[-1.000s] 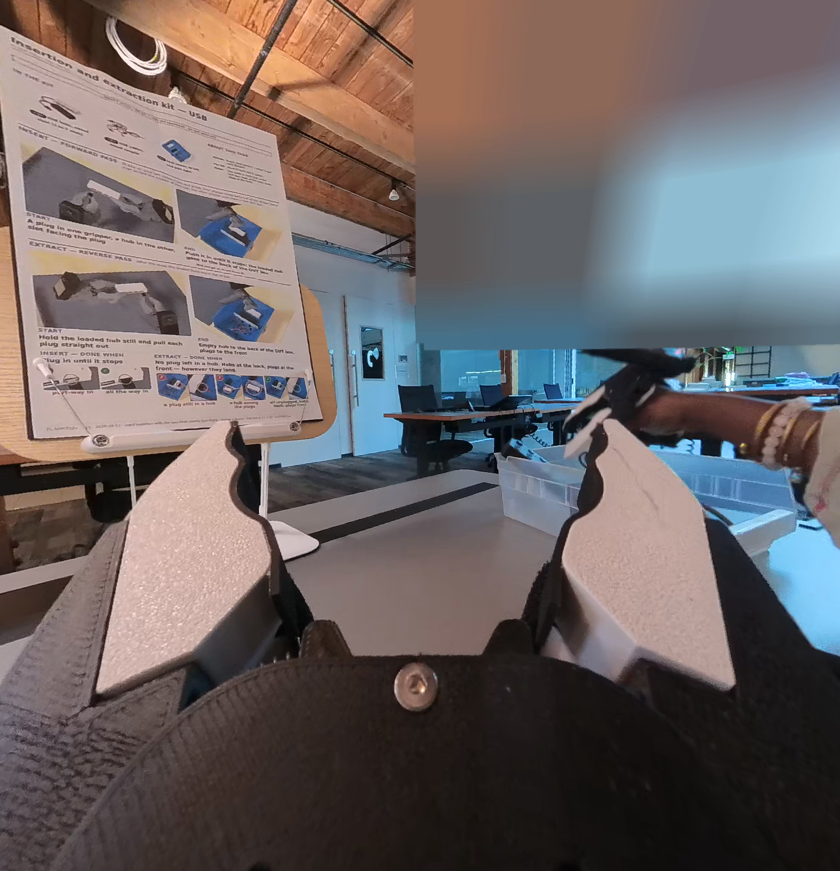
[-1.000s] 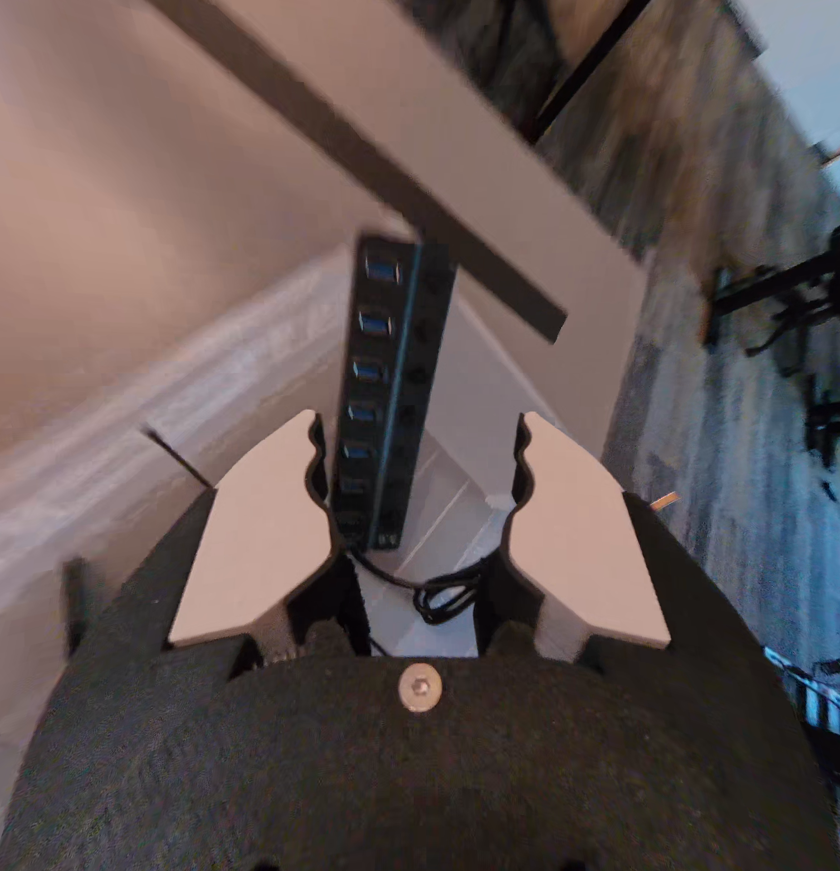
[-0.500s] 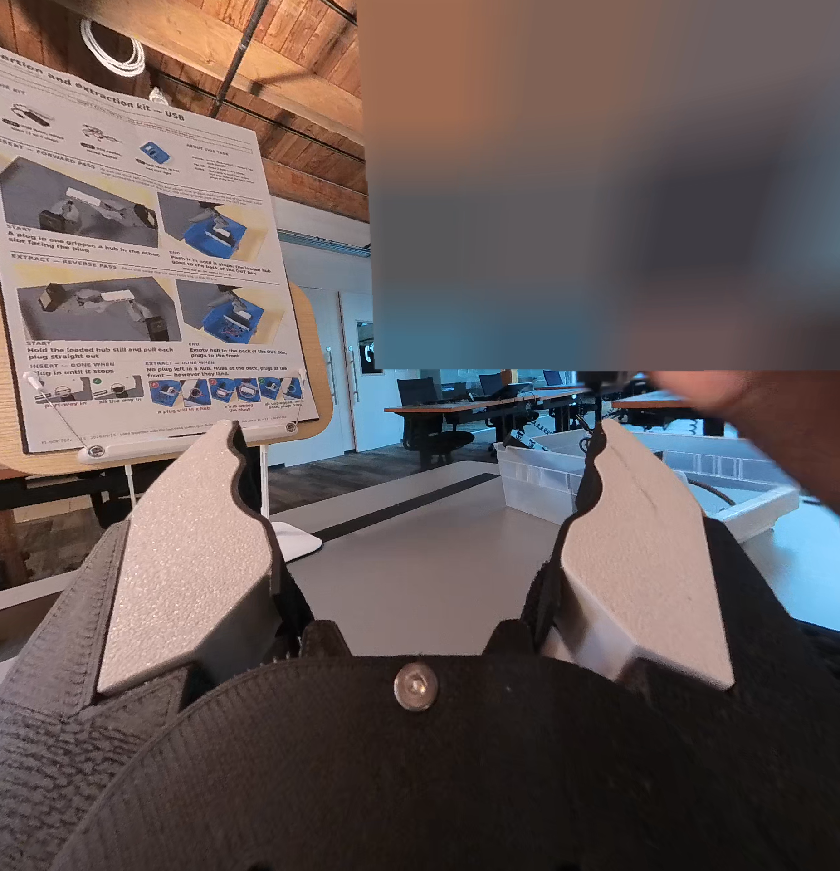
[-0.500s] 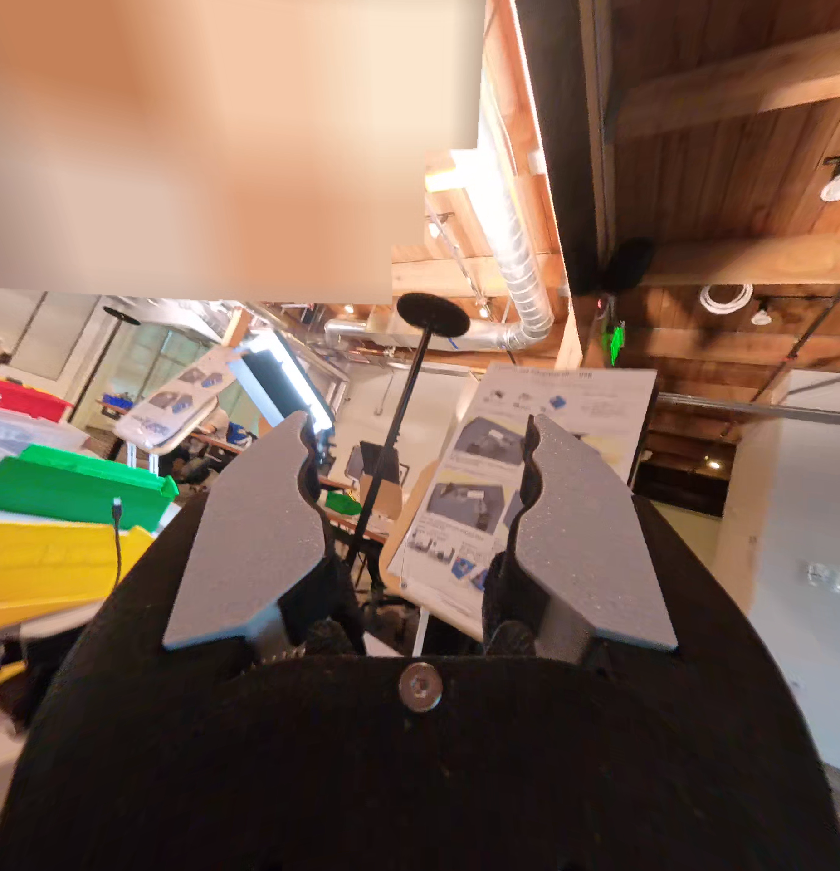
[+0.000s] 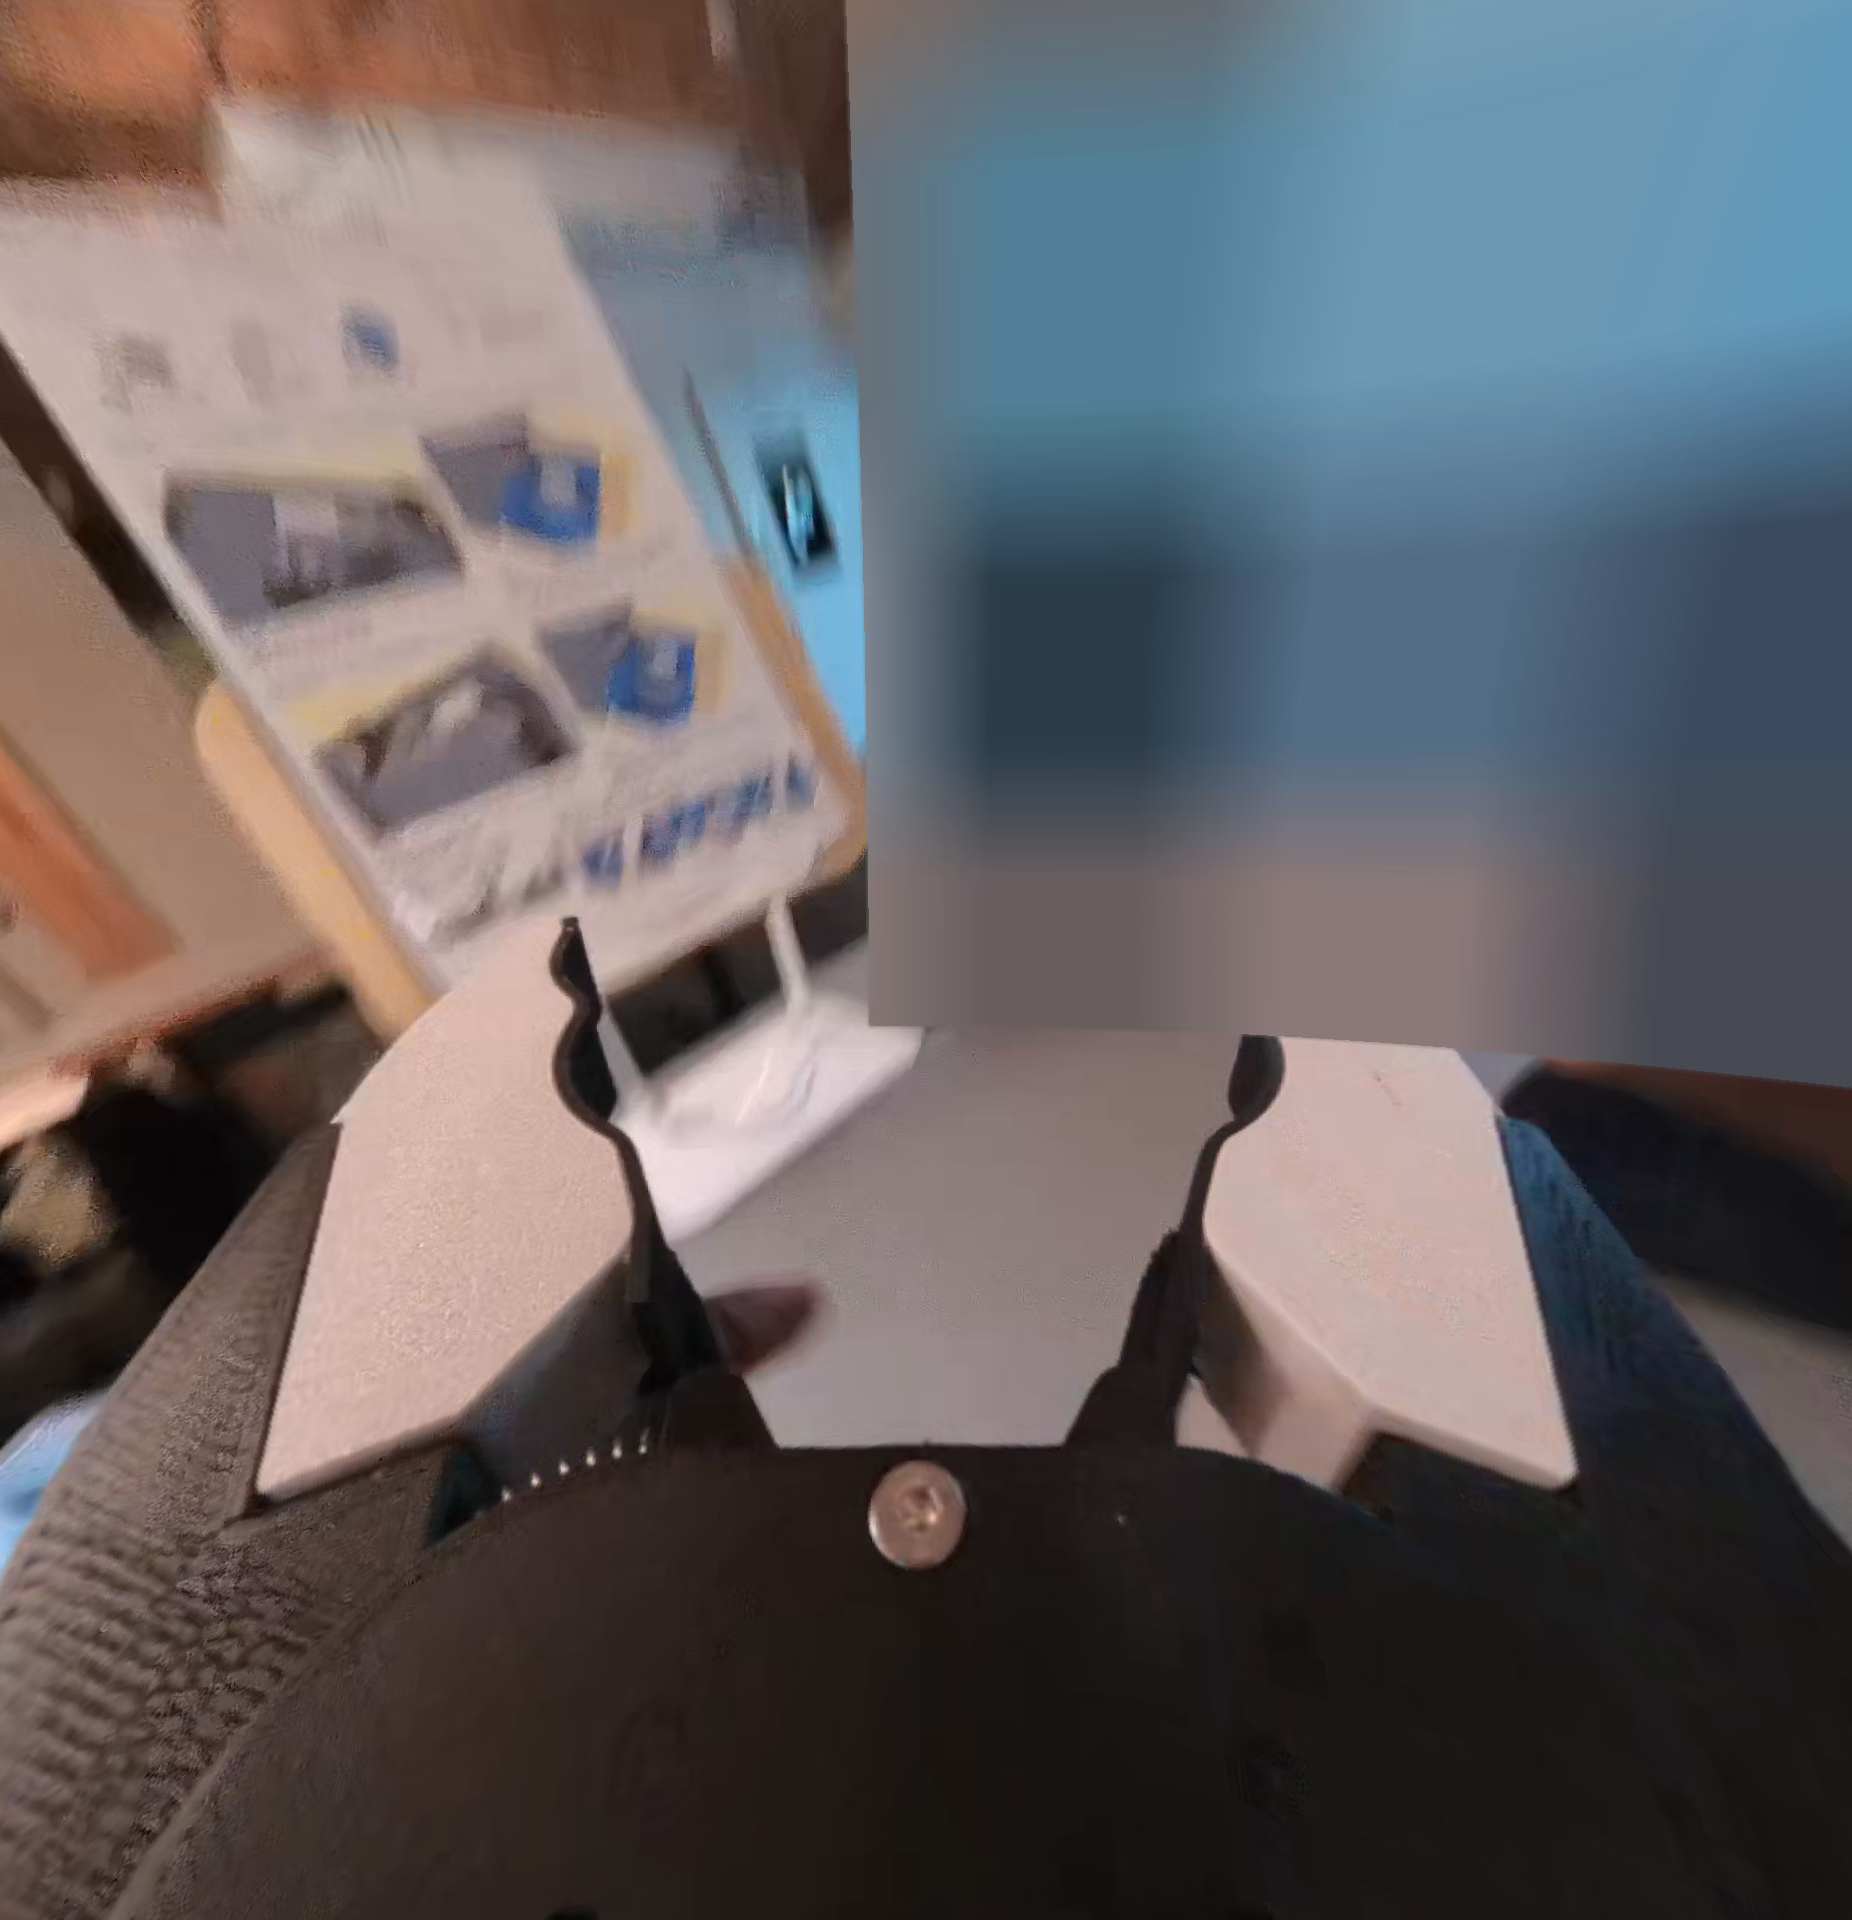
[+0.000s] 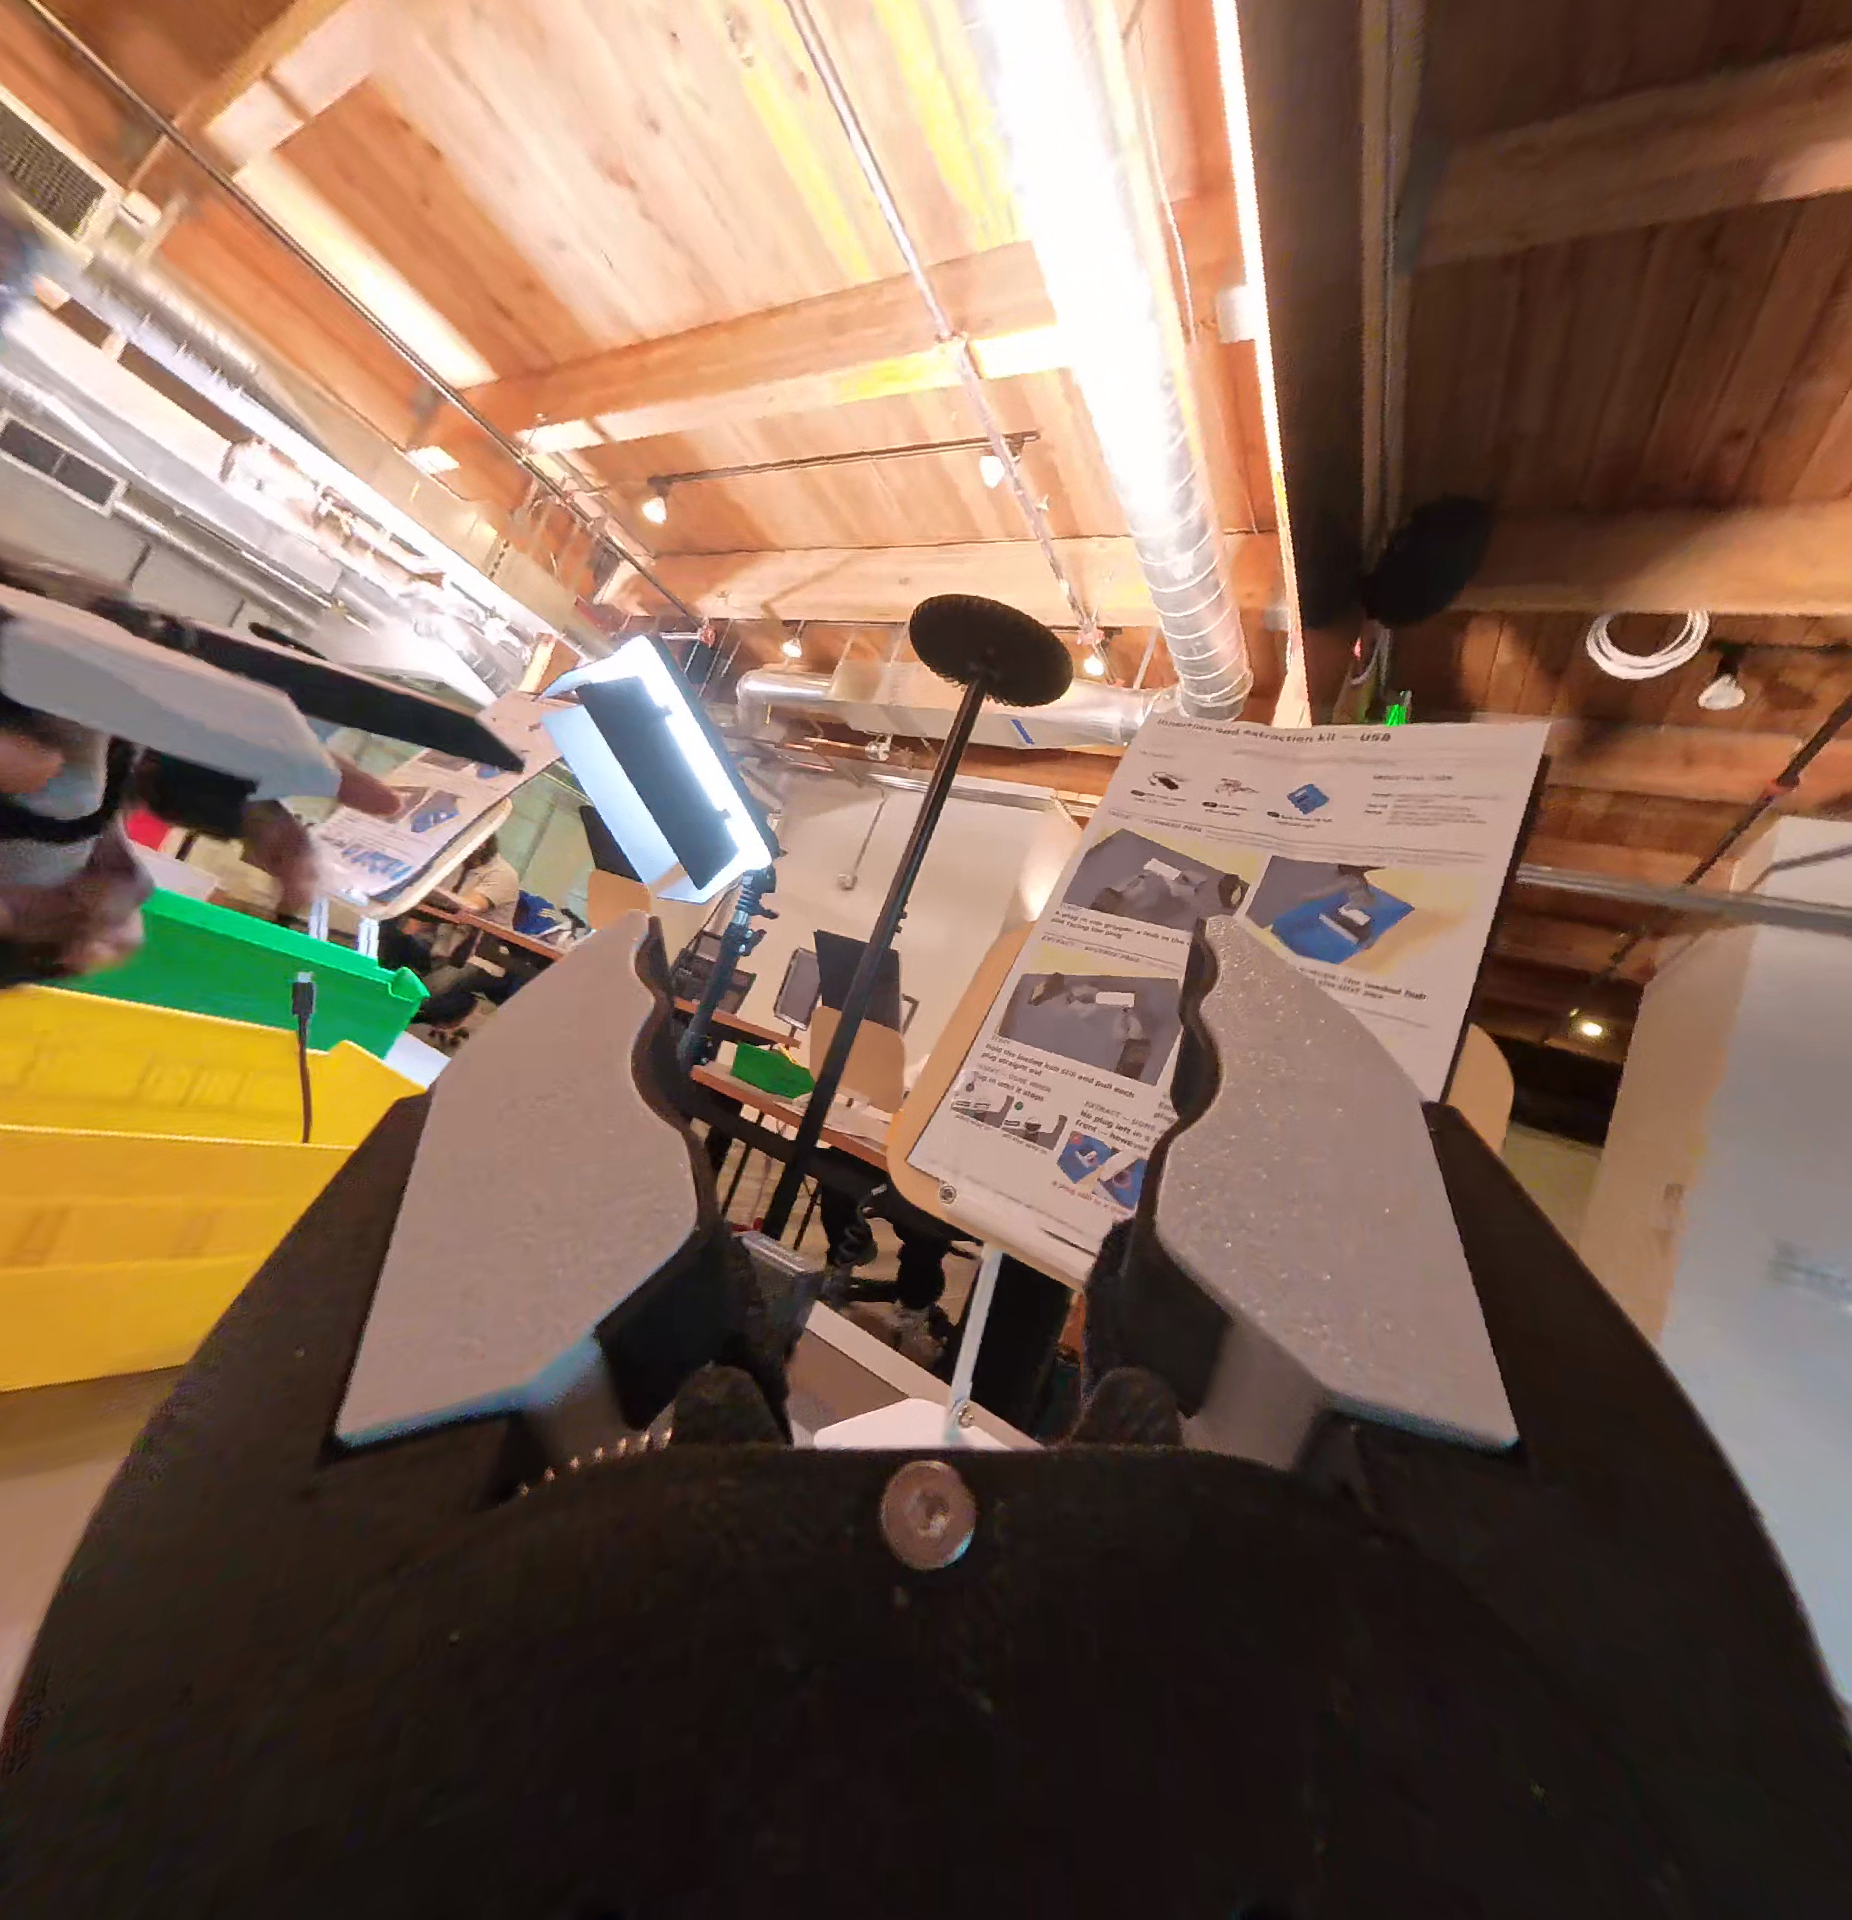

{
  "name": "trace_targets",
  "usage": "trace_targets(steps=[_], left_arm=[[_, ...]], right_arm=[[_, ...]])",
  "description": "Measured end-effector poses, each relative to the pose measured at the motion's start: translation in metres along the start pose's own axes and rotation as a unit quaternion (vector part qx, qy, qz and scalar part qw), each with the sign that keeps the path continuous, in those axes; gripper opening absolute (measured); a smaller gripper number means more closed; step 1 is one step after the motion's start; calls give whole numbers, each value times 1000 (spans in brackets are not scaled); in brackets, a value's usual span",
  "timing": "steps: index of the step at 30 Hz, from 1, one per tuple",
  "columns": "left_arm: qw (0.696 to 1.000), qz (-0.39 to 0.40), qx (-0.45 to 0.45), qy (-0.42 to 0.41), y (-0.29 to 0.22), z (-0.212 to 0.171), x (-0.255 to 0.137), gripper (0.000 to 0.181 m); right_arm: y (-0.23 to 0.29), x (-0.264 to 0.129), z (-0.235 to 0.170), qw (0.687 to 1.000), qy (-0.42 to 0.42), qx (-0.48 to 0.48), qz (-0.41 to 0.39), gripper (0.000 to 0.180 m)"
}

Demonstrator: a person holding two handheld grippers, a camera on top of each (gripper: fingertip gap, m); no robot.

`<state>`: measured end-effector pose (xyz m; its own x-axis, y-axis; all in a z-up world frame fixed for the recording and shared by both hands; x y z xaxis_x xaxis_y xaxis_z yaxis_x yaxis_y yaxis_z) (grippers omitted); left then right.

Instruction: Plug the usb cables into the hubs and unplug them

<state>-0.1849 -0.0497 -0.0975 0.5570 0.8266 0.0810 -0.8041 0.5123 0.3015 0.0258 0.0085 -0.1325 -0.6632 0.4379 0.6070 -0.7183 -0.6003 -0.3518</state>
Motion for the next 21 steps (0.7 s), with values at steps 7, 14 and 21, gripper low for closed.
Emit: trace_targets(steps=[7, 14, 21], left_arm=[[847, 50, -135, 511, 136, -85, -68, 100], [695, 91, -269, 661, 184, -169, -103, 78], [608, 67, -255, 749, 187, -204, -112, 67]], right_arm=[[8, 4, -2, 999, 23, 4, 30, 95], [9, 4, -4, 998, 23, 27, 43, 91], [13, 5, -5, 998, 32, 15, 61, 86]])
Point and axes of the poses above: each gripper's, where its closed fingertips meet, x out along the fingers, z out of its top, y = z × x across the jaws, the point moved 7 cm from there along -x, back along the fingers, and after that the axes turned 1 degree about y, right-handed, at the moved point
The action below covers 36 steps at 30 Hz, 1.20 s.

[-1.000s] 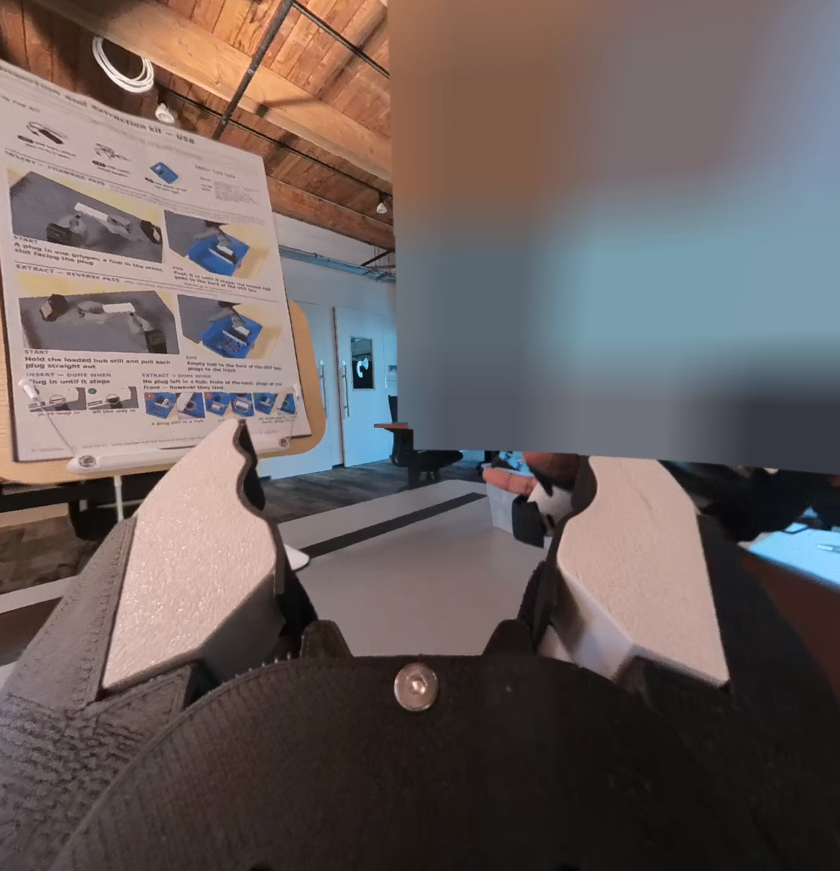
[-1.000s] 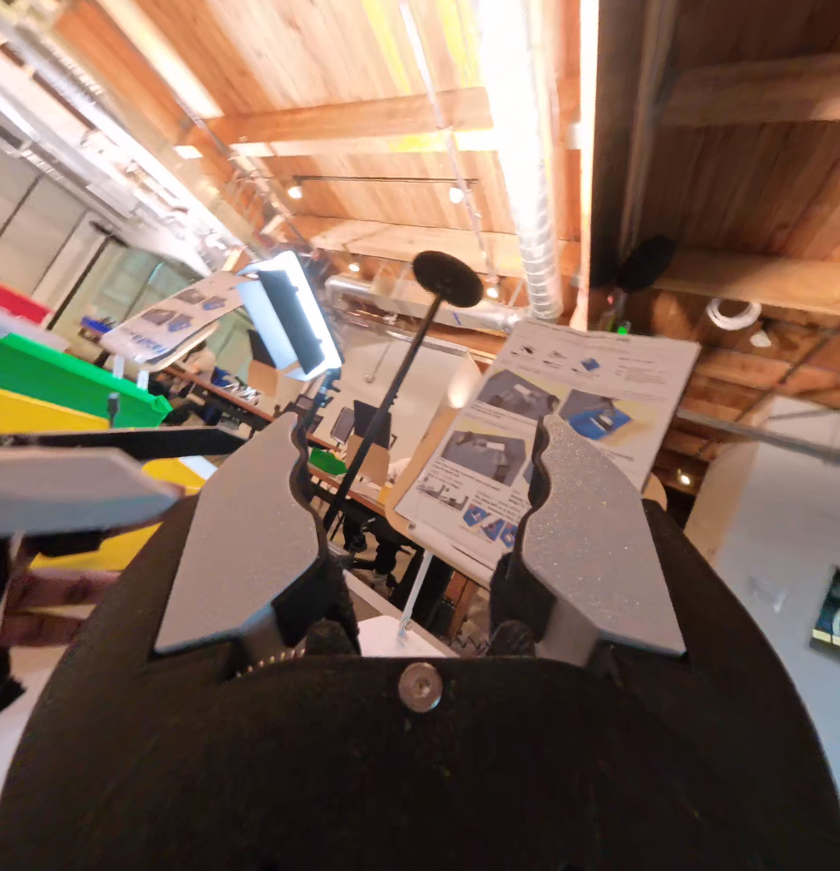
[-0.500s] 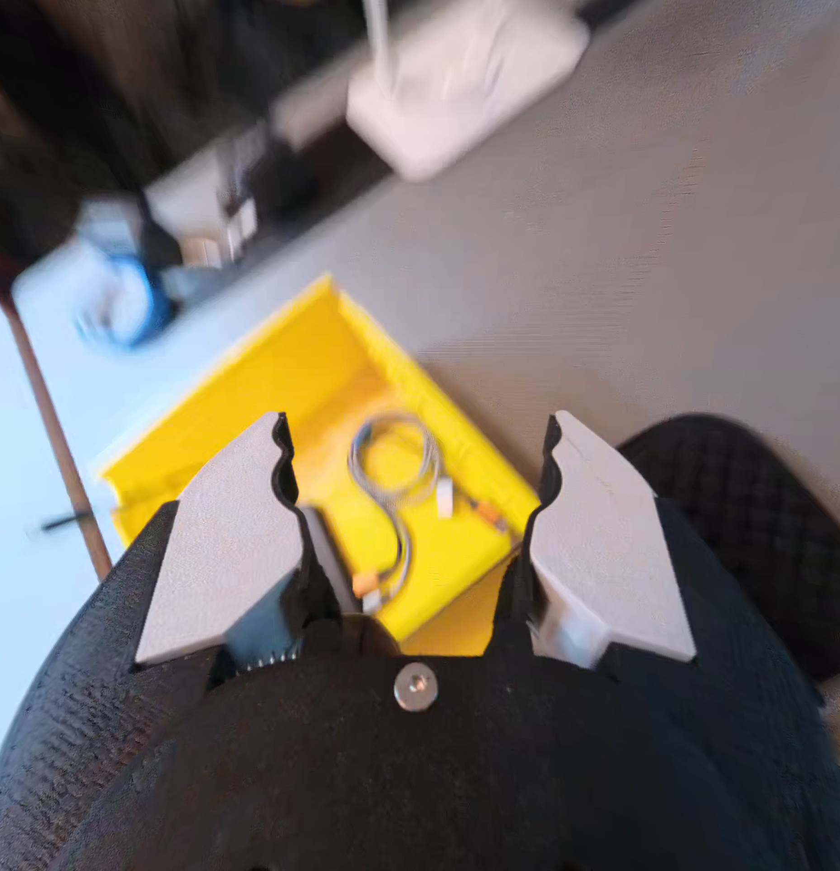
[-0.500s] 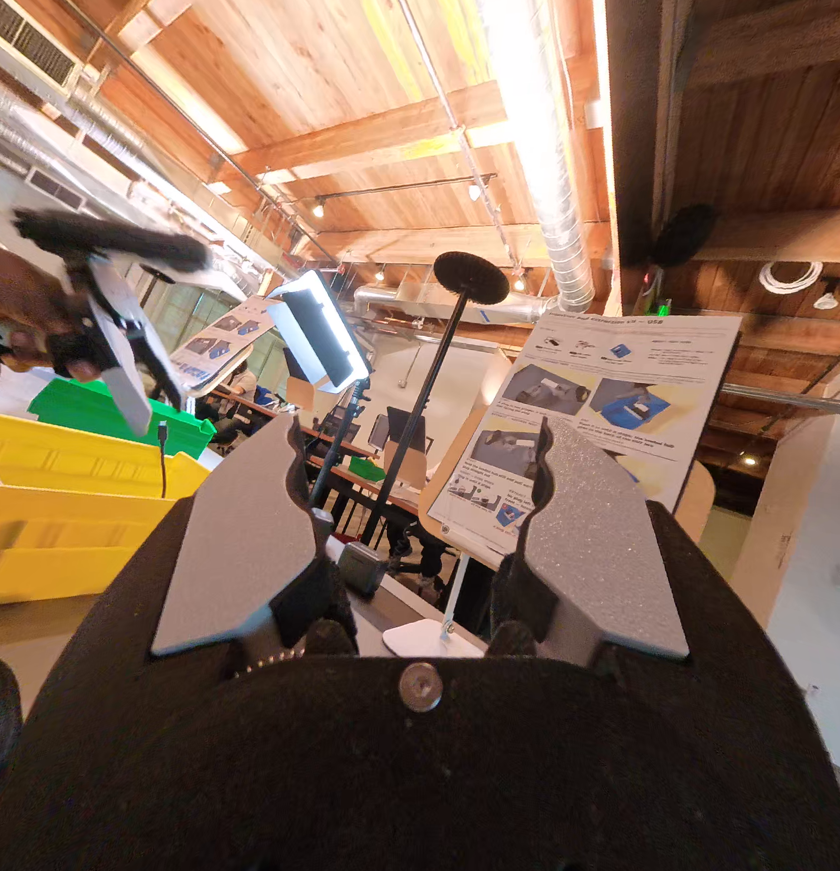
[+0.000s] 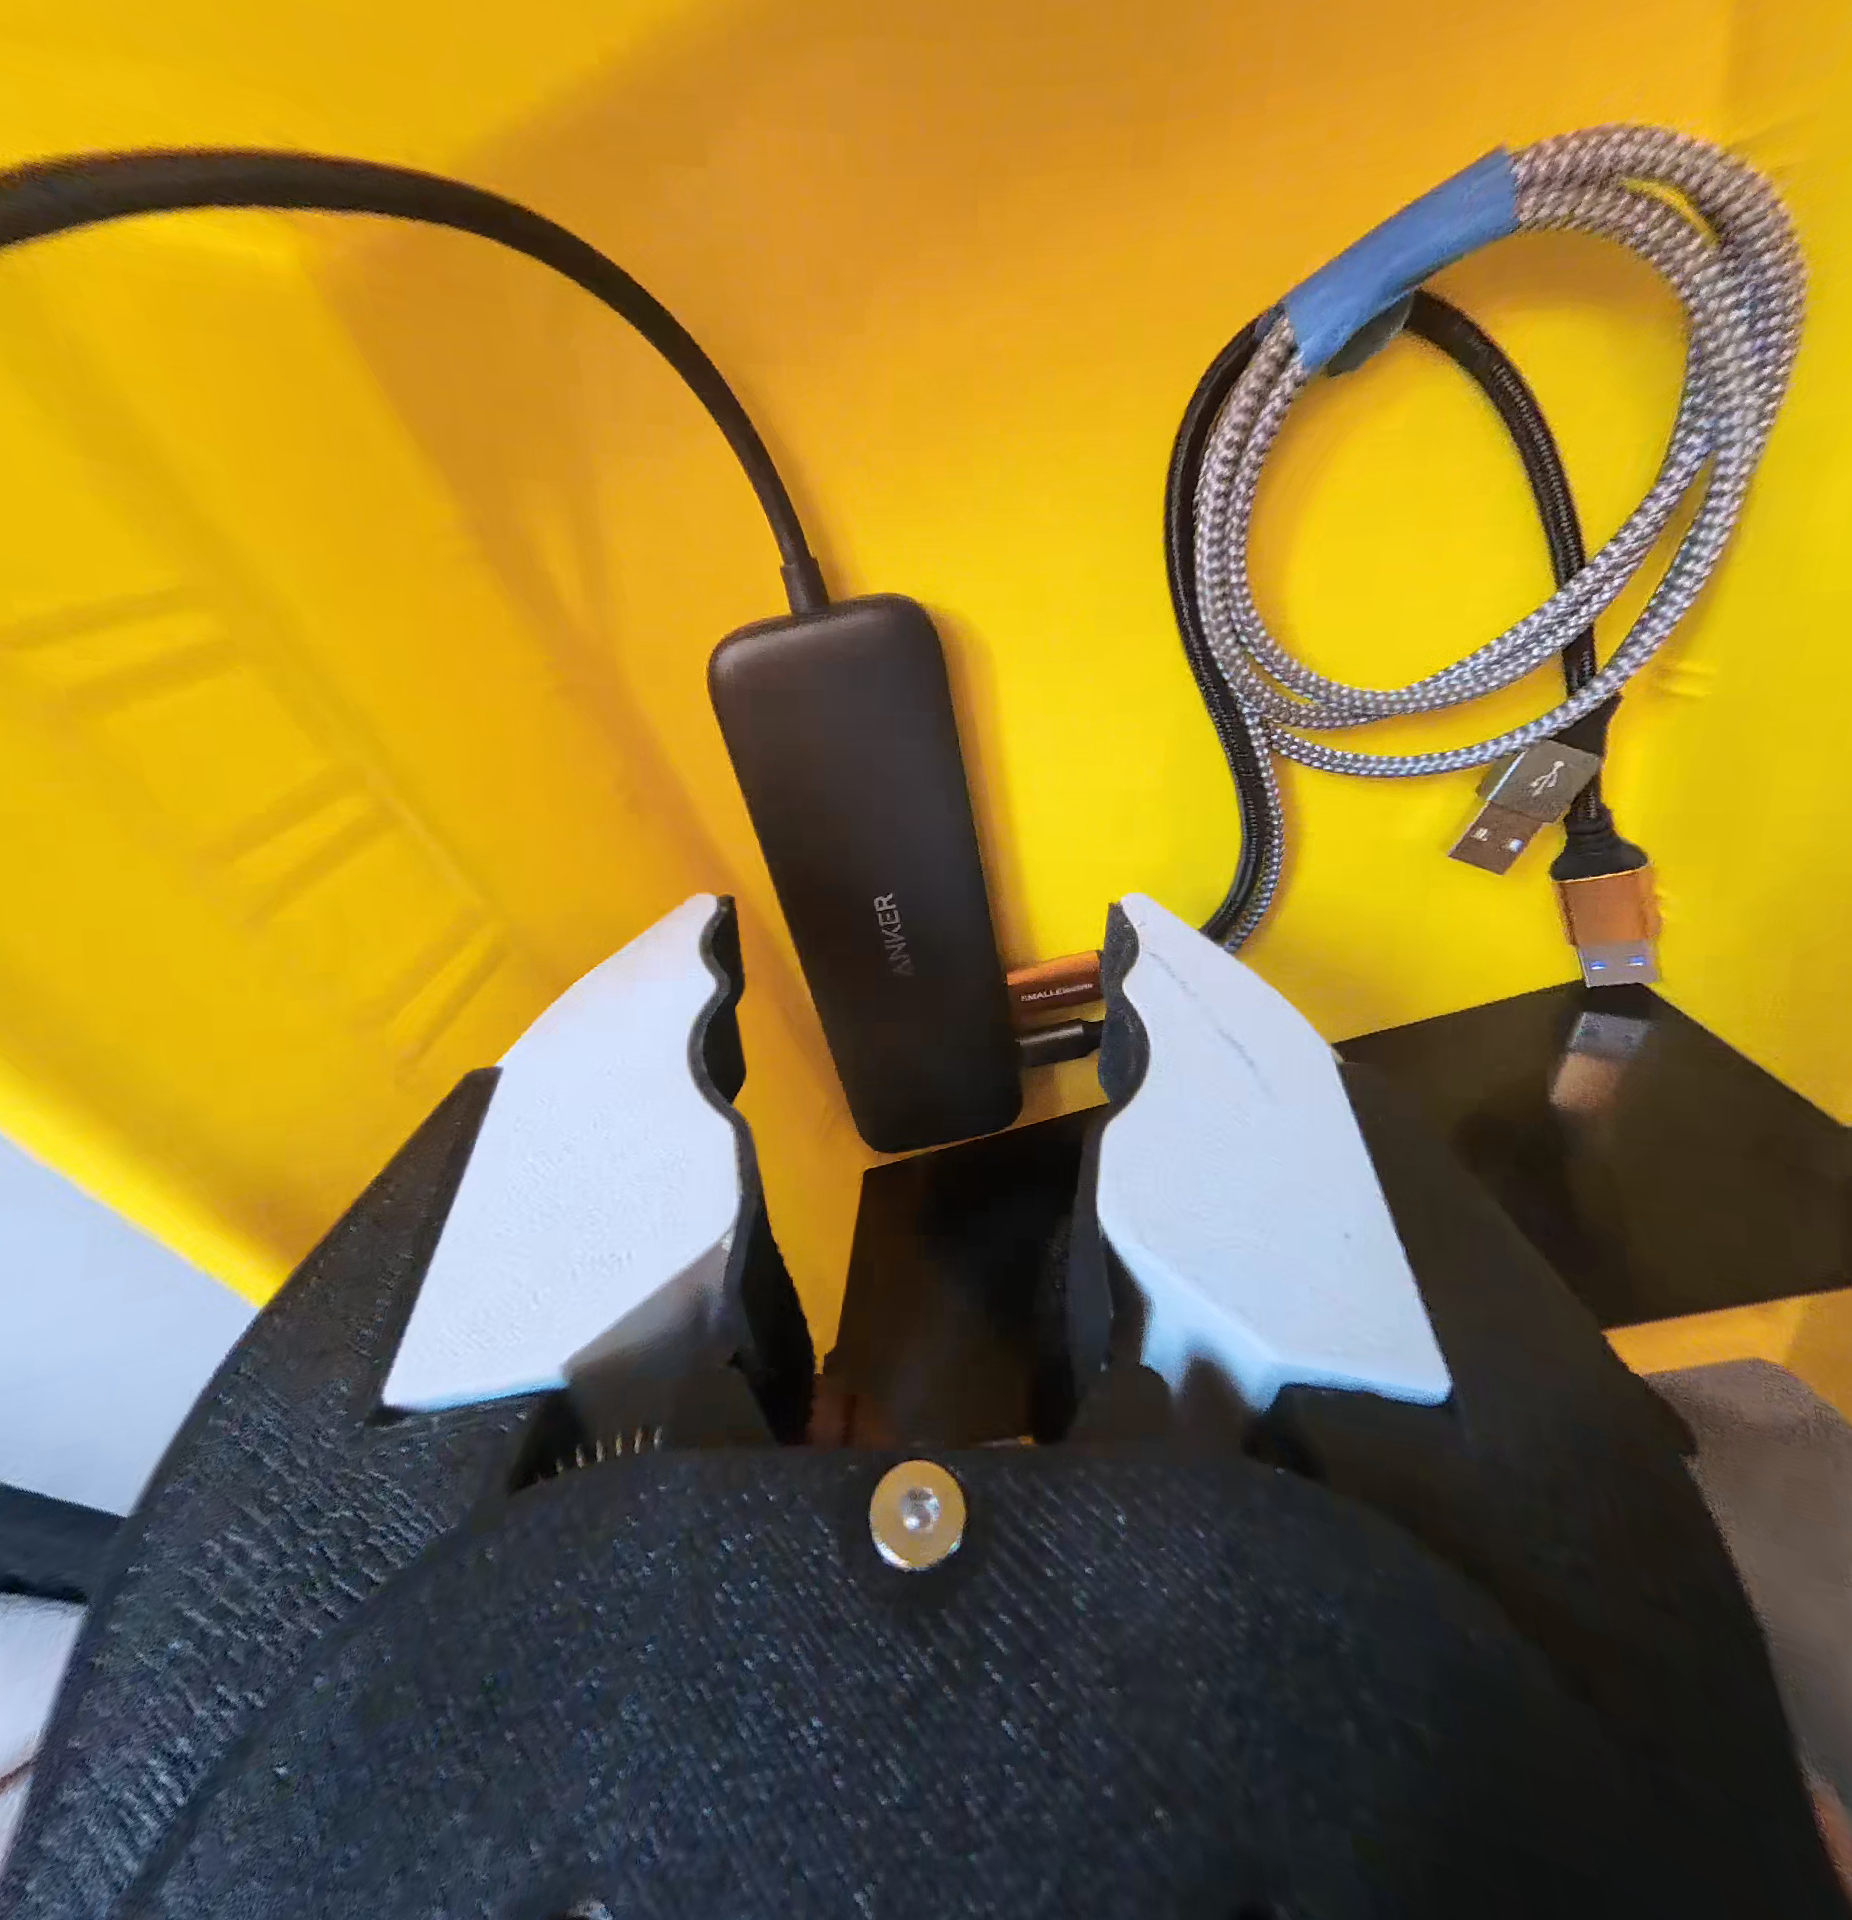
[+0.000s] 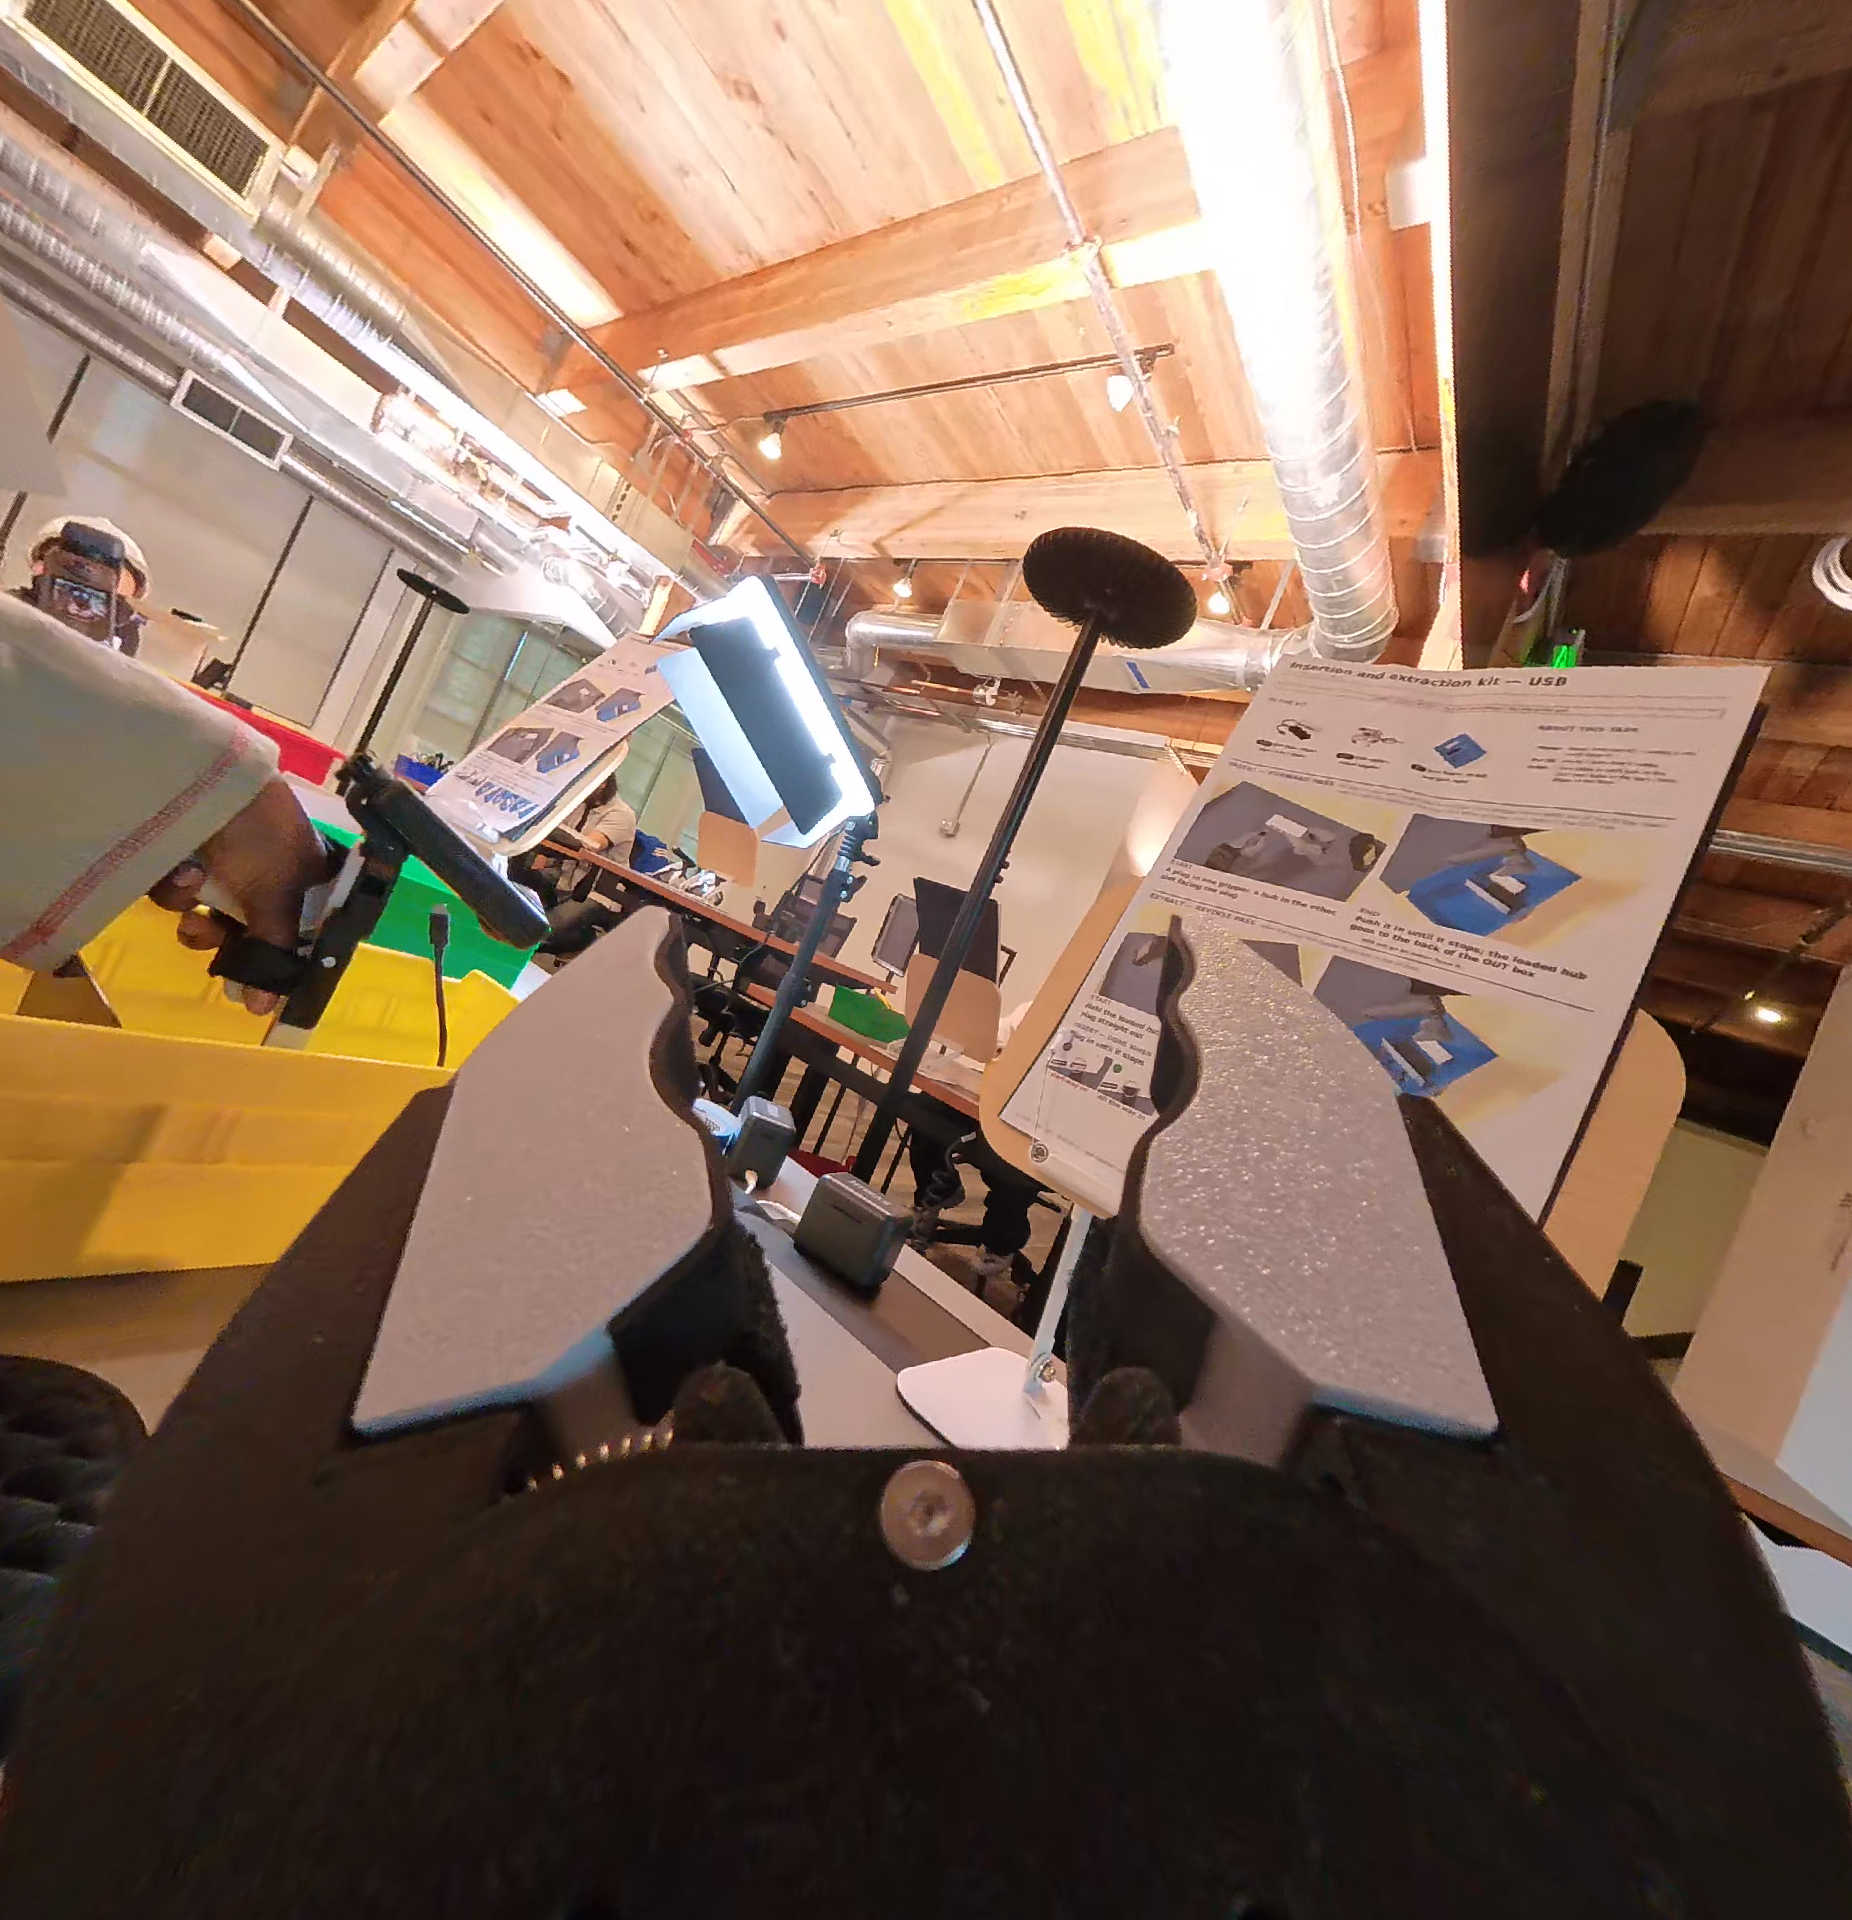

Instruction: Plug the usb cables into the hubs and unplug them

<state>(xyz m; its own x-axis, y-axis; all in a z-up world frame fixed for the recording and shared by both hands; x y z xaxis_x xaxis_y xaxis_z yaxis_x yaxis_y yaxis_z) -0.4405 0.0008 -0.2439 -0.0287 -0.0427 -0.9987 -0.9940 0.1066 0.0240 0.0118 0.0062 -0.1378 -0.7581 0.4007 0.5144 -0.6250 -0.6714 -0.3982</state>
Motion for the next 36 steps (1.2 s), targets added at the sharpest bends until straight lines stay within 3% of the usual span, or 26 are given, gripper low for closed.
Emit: trace_targets(steps=[7, 11, 18, 23, 27, 31, 36], left_arm=[[999, -31, -12, 29, 5, 3, 19, 60], [999, -46, 7, 17, 1, 3, 19, 44], [999, -48, 25, 4, -1, 2, 20, 56], [999, -6, 52, -12, -4, 2, 22, 45], [996, 34, 56, -58, -3, -2, 15, 44], [984, 76, 46, -151, -4, -9, -20, 44], [938, 158, 45, -304, -15, -14, -83, 44]], right_arm=[[-3, -2, 0, 1000, -2, -3, -3, 82], [-4, -2, -1, 1000, 0, -3, -5, 81], [-4, -1, -3, 1000, 11, -7, -2, 80], [-5, -1, -4, 1000, 12, -11, -4, 79], [-6, -2, -3, 1000, 13, -15, -5, 78], [-4, -1, -4, 1000, 15, -10, 3, 77], [2, -1, -7, 999, 24, -21, 22, 77]])
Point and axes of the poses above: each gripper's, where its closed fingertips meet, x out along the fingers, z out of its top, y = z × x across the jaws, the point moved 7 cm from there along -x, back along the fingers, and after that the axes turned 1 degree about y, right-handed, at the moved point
